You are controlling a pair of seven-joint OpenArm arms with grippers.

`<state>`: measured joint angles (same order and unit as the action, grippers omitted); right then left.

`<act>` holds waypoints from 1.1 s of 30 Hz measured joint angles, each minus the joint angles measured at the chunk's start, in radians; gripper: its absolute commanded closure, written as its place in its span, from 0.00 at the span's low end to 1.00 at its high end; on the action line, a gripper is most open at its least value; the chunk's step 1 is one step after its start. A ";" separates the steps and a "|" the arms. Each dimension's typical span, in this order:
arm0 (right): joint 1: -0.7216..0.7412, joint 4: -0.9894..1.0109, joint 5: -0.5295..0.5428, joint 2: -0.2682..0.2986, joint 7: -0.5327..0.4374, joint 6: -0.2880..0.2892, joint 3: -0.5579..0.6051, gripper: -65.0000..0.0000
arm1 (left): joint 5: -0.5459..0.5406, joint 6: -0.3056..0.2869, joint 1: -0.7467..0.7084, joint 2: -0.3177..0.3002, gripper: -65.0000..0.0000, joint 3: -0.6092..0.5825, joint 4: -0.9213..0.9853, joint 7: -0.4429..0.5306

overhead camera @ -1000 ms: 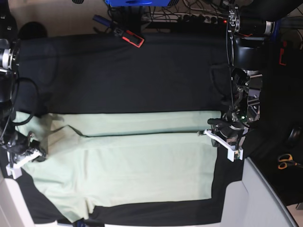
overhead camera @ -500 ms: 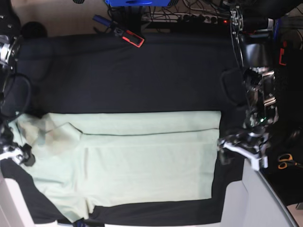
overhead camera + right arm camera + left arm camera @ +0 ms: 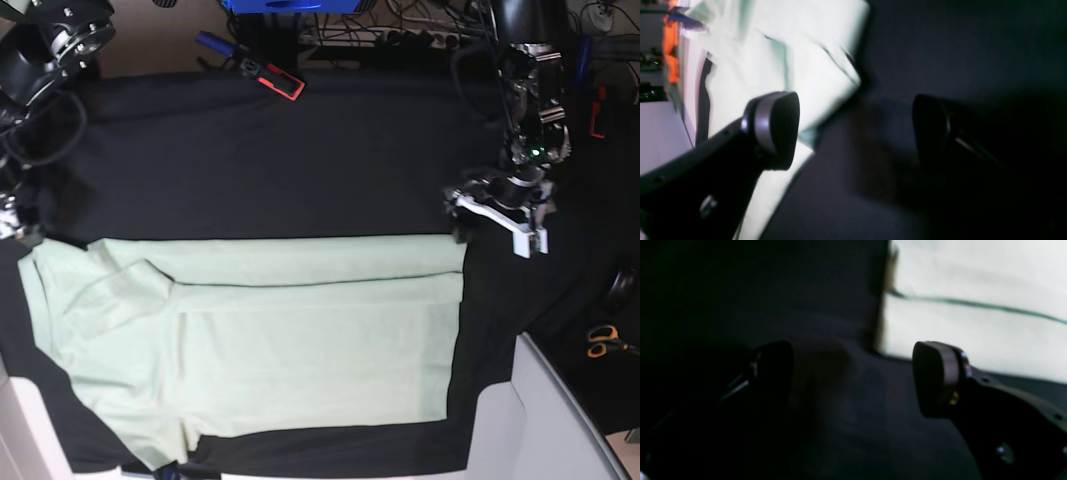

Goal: Fold the T-shirt properly
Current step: 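Grasp the folded shirt edge again with both grippers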

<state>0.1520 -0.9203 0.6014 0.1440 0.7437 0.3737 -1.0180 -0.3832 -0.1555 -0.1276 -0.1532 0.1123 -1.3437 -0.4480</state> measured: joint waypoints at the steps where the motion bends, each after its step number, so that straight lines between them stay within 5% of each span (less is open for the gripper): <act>1: 0.003 0.030 0.014 -0.004 -0.023 0.045 -0.004 0.23 | 0.000 -0.001 -0.003 0.011 0.17 -0.002 0.000 -0.002; 12: 0.142 0.377 0.032 0.122 -0.151 0.079 0.002 0.23 | -0.002 0.000 -0.027 0.013 0.17 -0.003 0.004 -0.008; 25: 0.191 0.389 0.016 0.107 -0.202 0.063 0.156 0.25 | -0.002 0.000 -0.014 0.040 0.17 -0.002 0.004 0.000; 33: 0.188 0.391 0.002 0.107 -0.220 0.051 0.166 0.81 | -0.002 0.002 -0.011 0.059 0.16 0.000 0.016 0.000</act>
<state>0.3405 -0.5293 0.6029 0.2508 0.5232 0.4252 -0.8520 -0.3855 -0.1535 -0.1387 -0.0940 0.1120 -1.3281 -0.4477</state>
